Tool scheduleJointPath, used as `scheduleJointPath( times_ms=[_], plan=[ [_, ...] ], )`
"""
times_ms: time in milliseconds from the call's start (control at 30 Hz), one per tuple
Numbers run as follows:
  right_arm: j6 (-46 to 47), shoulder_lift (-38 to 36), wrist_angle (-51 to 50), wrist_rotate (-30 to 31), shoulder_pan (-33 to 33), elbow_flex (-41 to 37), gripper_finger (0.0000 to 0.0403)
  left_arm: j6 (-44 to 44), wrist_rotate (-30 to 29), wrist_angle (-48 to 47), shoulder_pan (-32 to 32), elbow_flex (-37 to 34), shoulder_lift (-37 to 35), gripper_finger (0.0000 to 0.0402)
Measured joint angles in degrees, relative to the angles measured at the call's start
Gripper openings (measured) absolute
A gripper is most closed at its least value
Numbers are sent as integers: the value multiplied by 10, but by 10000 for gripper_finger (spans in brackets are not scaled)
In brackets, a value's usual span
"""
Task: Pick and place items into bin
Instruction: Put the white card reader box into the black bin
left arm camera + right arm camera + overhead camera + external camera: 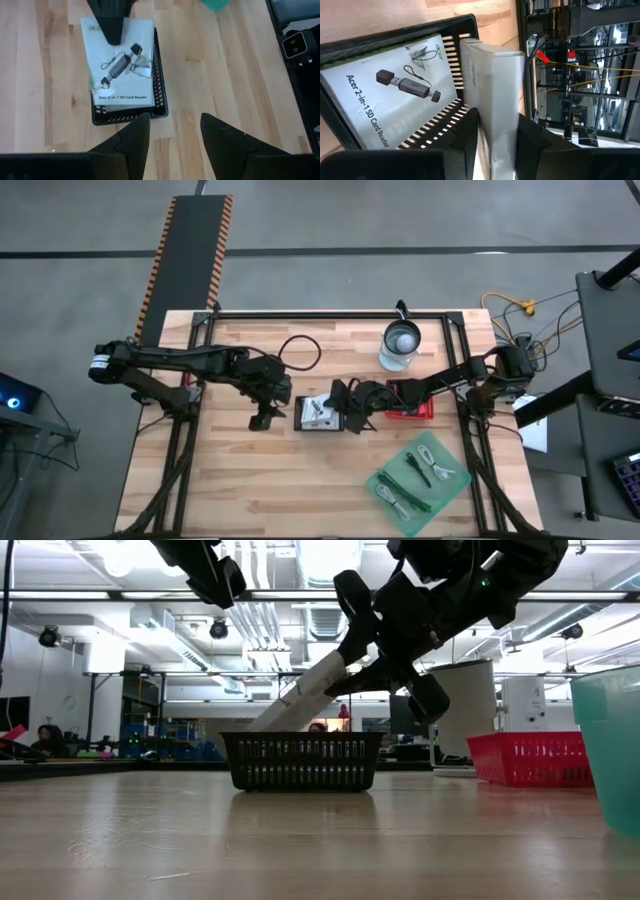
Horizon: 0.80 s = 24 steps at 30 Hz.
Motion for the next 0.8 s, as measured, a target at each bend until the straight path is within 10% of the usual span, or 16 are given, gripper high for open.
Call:
scheduleJointPath(
  times_ms=[800],
  plan=[
    [151,0,-45,2,3,1,157,1,-1,5,0,0,0,160]
  ],
)
